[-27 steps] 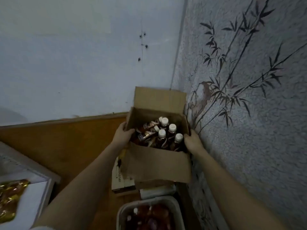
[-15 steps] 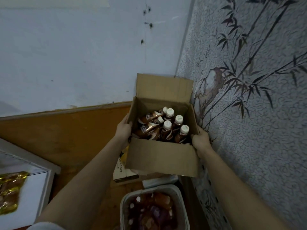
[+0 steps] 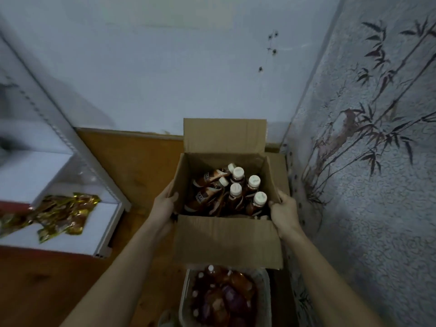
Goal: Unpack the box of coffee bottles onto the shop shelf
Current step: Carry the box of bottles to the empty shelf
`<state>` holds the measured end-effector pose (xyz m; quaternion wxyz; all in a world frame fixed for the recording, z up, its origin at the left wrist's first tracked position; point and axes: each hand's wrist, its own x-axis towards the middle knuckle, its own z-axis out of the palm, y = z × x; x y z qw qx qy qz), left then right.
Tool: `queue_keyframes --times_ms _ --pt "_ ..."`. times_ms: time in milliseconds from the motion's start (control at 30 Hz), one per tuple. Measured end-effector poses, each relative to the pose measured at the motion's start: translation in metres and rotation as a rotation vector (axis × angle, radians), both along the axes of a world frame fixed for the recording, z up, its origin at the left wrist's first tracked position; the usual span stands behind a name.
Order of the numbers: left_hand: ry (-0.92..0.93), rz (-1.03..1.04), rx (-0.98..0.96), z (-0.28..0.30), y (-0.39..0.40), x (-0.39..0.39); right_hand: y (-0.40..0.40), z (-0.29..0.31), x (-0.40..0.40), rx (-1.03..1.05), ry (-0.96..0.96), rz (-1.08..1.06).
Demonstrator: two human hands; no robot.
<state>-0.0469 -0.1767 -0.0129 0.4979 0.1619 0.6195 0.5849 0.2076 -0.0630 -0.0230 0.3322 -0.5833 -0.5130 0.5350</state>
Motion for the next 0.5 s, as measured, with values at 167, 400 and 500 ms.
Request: queue_keyframes --times_ms 167,400,500 --pt "0.010 0.211 0.031 0.009 -0.101 -0.039 -0.053 0.028 -0.063 0.068 0.033 0.230" --pt "0.055 0.500 0.072 0.032 -0.263 -0.102 -0.164 0.053 -0.174 0.072 0.052 0.529" --pt "0.082 0.609 0.098 0.037 -0.339 -0.130 -0.221 0.056 -0.227 0.091 0.056 0.642"
